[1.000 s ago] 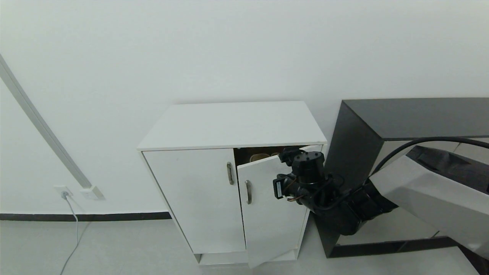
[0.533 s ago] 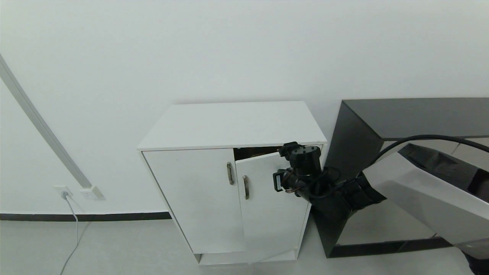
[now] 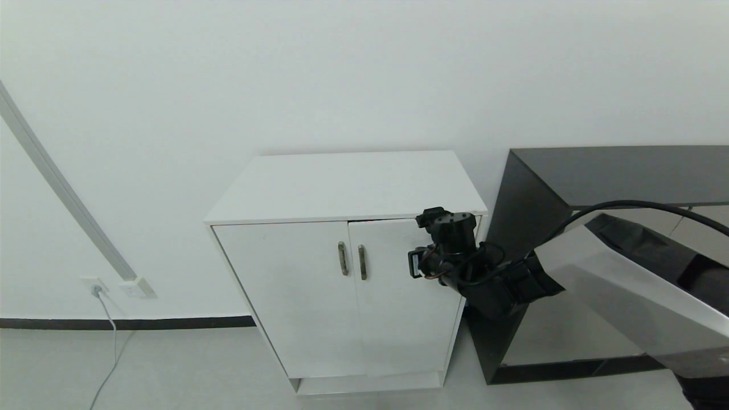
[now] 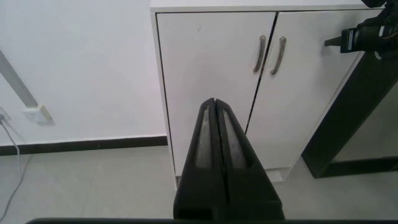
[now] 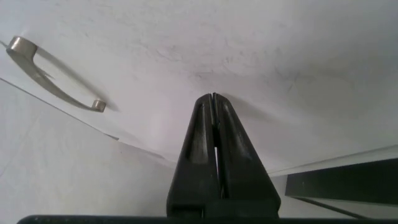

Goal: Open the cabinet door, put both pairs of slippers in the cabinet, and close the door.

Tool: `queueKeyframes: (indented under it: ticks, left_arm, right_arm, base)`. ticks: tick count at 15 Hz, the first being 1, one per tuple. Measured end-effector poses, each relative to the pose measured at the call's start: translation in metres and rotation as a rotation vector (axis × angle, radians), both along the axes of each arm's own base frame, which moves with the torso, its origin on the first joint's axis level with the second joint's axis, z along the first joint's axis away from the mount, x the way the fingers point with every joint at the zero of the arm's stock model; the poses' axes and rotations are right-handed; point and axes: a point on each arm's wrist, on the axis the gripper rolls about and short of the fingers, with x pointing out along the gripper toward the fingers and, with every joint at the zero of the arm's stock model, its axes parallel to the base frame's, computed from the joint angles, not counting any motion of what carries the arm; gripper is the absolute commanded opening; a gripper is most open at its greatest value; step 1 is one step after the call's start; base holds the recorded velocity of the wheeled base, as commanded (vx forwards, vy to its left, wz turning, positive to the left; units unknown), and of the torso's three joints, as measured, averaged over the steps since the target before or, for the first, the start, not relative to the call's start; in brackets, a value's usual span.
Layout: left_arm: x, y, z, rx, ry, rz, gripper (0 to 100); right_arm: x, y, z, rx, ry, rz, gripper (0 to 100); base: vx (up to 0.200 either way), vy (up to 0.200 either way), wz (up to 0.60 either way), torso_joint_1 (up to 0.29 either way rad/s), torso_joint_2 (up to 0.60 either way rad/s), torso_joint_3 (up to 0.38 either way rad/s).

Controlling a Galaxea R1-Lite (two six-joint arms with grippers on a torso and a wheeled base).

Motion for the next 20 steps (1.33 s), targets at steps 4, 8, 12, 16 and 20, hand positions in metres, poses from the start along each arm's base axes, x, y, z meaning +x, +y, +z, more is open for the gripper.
queueKeyframes:
  ticks: [4,8,12,16,20]
  left_arm:
    - [0.000,0.000,0.000,0.000,0.000,0.000,0]
    - [0.000,0.000,0.000,0.000,0.000,0.011,0]
    - [0.000,0.000,0.000,-0.002,0.000,0.012,0]
    - [0.000,0.000,0.000,-0.003,0.000,0.012,0]
    - [0.000,0.000,0.000,-0.010,0.000,0.012,0]
  right_arm:
    - [0.007,-0.001,0.005,0.007,-0.009,-0.011,0]
    - [0.010,-0.002,0.007,0.012,-0.018,-0.016,0]
    - [0.011,-0.002,0.008,0.011,-0.017,-0.017,0]
    - [-0.001,-0.005,0.007,0.003,-0.001,-0.016,0]
    - [-0.031,-0.023,0.017,0.005,-0.015,-0.029,0]
  base:
    - [0.000,0.000,0.00,0.000,0.00,0.000]
    - [0.000,0.000,0.00,0.000,0.00,0.000]
    - [0.000,0.000,0.00,0.000,0.00,0.000]
    - [0.000,0.000,0.00,0.000,0.00,0.000]
    - [0.000,0.000,0.00,0.000,0.00,0.000]
